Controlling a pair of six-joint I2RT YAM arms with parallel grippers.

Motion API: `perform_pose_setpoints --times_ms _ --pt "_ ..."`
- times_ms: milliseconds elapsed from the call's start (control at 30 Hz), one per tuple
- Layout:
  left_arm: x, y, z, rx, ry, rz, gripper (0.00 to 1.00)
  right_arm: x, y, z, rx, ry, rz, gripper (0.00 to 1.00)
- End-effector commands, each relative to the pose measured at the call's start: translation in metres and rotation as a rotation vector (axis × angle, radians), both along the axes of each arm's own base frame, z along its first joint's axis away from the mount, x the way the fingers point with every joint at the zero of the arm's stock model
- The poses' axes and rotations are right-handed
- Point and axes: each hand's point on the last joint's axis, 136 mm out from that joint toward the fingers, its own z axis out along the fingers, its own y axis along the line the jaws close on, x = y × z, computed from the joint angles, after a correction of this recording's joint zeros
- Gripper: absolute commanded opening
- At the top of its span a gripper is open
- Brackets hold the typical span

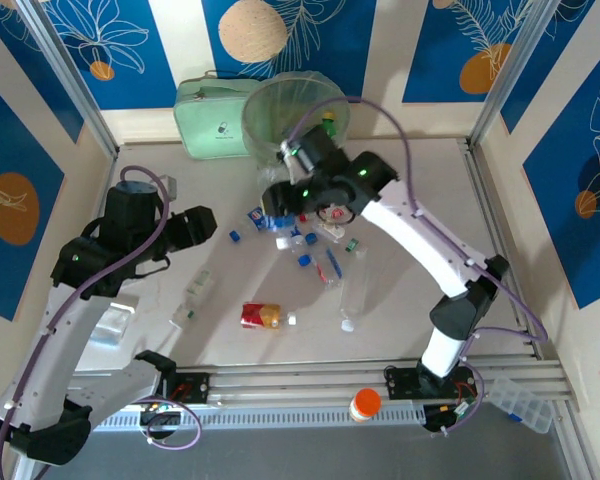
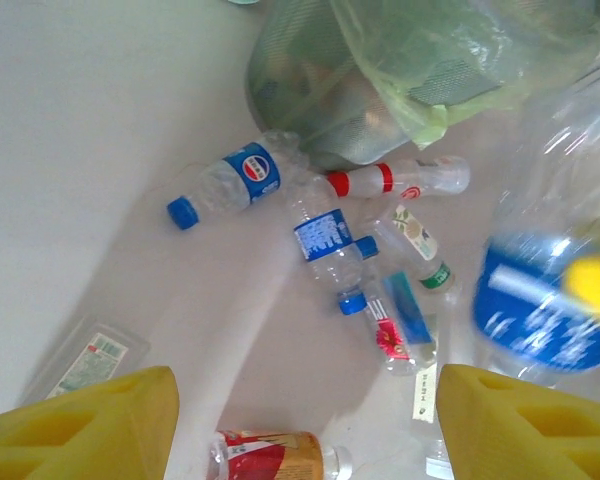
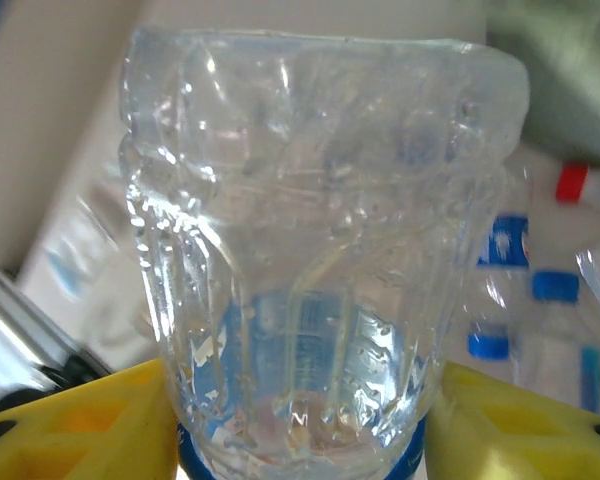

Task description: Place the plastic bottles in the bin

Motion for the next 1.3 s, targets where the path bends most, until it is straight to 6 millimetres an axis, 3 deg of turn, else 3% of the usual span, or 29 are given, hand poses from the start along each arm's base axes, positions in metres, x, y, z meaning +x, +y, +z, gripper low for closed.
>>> perform_pose_setpoints --times_ms 0,133,300,467,667,833,1033,1267 --pt "0.006 -0.009 0.018 -0.036 -0.066 -0.048 0.69 0.017 0.004 0.055 0.278 0.046 -0.009 0.56" --pt "0.012 -0.014 0.017 -0.050 -0.065 -0.057 0.69 0.062 -0.007 0.093 0.443 0.051 -0.107 0.55" --pt "0.014 -0.017 0.014 -0.063 -0.060 -0.061 0.69 0.118 -0.014 0.110 0.519 0.043 -0.199 0.55" --pt "0.013 -0.015 0.011 -0.053 -0.058 -0.054 0.69 0.170 -0.017 0.094 0.607 0.102 -0.266 0.55" --pt "0.013 -0.015 0.003 -0.057 -0.049 -0.051 0.68 0.218 -0.023 0.073 0.667 0.090 -0.325 0.56" --pt "0.015 -0.015 0.002 -0.049 -0.054 -0.050 0.68 0.242 -0.030 0.048 0.643 0.086 -0.366 0.56" --pt "0.017 -0.013 -0.002 -0.035 -0.054 -0.043 0.68 0.254 -0.027 0.016 0.597 0.109 -0.368 0.57" --pt "0.019 -0.010 -0.005 -0.009 -0.053 -0.036 0.69 0.259 -0.031 -0.009 0.559 0.150 -0.371 0.72"
